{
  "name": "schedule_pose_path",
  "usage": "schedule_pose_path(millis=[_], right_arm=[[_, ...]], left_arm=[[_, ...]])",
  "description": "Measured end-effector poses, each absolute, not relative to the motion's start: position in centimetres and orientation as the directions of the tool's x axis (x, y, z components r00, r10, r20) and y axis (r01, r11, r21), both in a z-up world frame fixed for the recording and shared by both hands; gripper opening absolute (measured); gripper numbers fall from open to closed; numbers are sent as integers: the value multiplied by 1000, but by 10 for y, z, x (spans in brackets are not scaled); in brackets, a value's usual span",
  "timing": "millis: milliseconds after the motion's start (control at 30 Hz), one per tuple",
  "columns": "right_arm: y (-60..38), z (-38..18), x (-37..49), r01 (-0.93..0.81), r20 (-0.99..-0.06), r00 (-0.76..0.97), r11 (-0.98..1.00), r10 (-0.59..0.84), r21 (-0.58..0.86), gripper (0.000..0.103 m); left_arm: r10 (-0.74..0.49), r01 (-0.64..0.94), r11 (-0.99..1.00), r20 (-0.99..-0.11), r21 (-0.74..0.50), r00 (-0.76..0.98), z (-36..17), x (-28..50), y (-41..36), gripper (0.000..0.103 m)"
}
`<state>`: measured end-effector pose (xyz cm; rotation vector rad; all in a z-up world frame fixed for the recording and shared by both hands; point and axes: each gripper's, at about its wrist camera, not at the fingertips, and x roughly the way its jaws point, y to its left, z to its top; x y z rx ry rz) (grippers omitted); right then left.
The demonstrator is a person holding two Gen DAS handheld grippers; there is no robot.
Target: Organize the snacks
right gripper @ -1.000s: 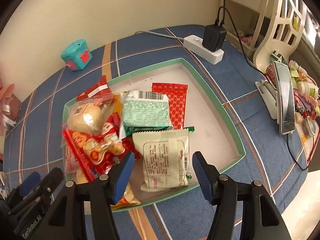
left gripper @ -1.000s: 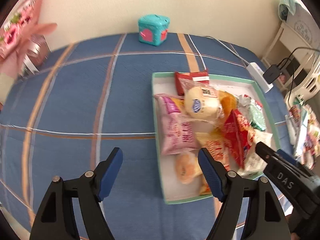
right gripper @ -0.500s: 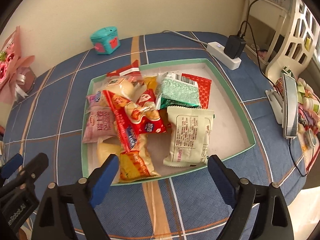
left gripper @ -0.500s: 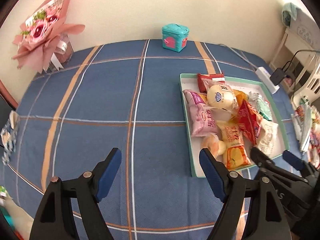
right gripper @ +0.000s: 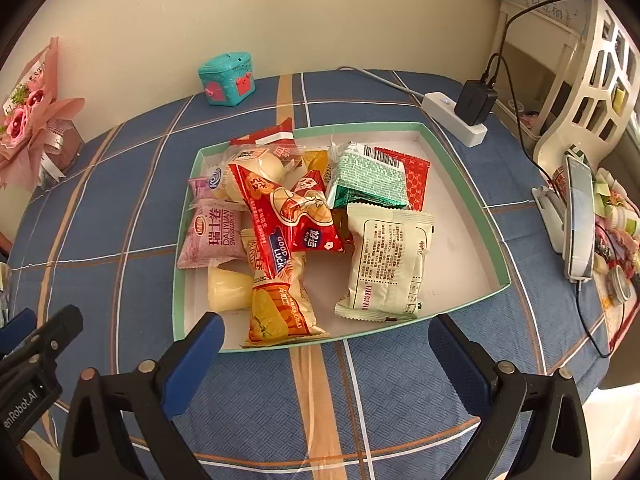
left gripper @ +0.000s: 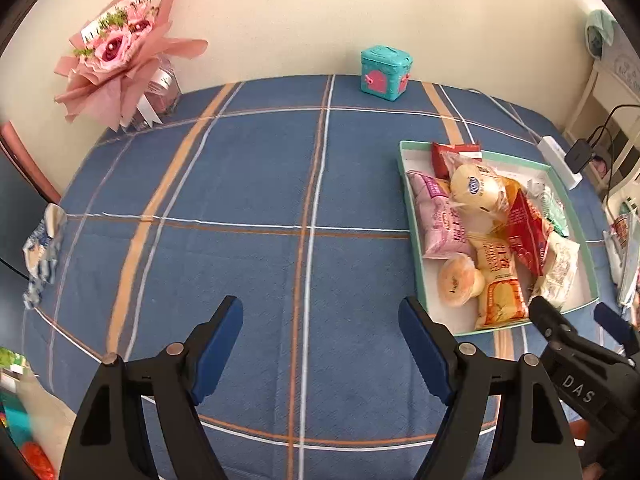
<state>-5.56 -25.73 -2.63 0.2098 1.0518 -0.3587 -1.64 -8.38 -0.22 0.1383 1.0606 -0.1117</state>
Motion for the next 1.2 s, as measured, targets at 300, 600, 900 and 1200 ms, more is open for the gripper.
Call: schedule_pose_path(millis=[300,600,900,1200], right_arm=[[-254,-27,-54,369,-878,442,929,-183,-8,103],[-251,-27,-53,352,-881,441,936,-175,-10,103],[-251,-27,-52,343,-880,442,939,-173,-12,103],[-250,-27,-51,339,-880,443,941,-174,-15,103]], left_arm=[[-31,172,983,-871,62,489,-2,-15,-86,86],[-40,146,988,-866,39,498,-2,-14,-81,96],[-33,129,991,-880,33,474,-6,-11,-77,96],[-36,137,990,-893,29,449,-10,-10,-78,96]])
